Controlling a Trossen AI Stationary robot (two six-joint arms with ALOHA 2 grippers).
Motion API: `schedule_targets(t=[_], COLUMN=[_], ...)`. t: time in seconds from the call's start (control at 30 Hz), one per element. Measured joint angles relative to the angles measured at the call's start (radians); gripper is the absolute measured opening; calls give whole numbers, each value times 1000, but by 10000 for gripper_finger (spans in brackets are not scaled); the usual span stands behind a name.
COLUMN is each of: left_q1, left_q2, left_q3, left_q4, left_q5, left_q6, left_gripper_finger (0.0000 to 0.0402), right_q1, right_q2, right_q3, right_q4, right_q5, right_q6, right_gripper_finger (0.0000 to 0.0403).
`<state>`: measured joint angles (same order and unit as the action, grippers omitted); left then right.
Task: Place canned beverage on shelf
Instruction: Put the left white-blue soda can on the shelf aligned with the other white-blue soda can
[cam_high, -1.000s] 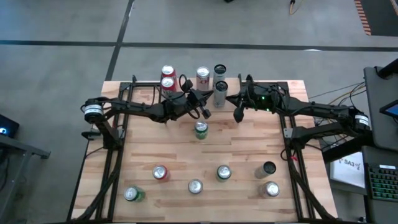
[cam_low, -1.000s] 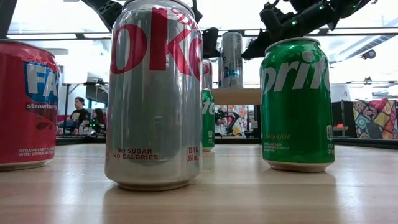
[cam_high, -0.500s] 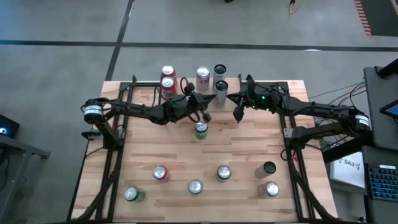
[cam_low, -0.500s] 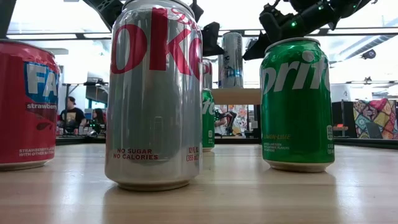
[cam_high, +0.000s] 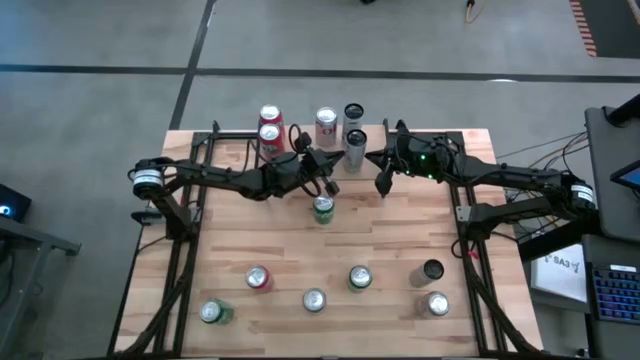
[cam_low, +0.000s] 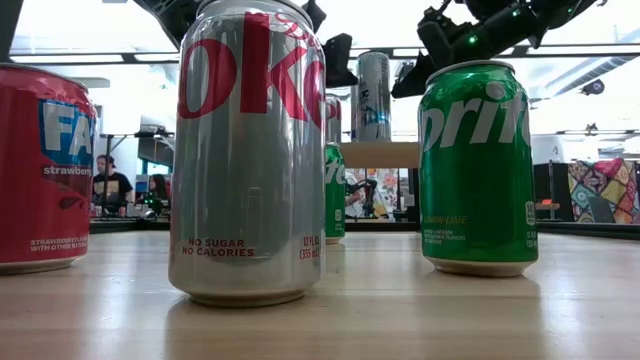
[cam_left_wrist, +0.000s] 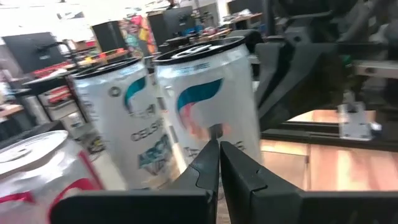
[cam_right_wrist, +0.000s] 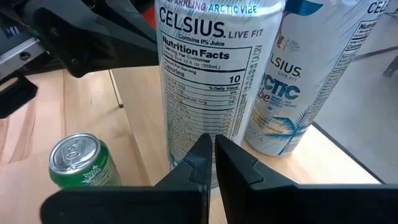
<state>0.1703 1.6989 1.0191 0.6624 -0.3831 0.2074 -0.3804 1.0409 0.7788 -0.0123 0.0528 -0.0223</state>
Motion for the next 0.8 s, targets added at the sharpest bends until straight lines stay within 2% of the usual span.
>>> schedule_targets(t=[0.2, 0.8], left_q1=[4, 40], left_q2=[-2, 14], left_q3=[0, 0], left_q4=[-11, 26], left_q5=[-79, -74], left_q6=[49, 64], left_gripper_finger=[0, 0], right_q1=[0, 0], right_q2=[-4, -3], right_q3=[0, 0], right_q4=[3, 51], right_q5=[-8, -8], right_q6=[9, 11], right_gripper_finger=[12, 12])
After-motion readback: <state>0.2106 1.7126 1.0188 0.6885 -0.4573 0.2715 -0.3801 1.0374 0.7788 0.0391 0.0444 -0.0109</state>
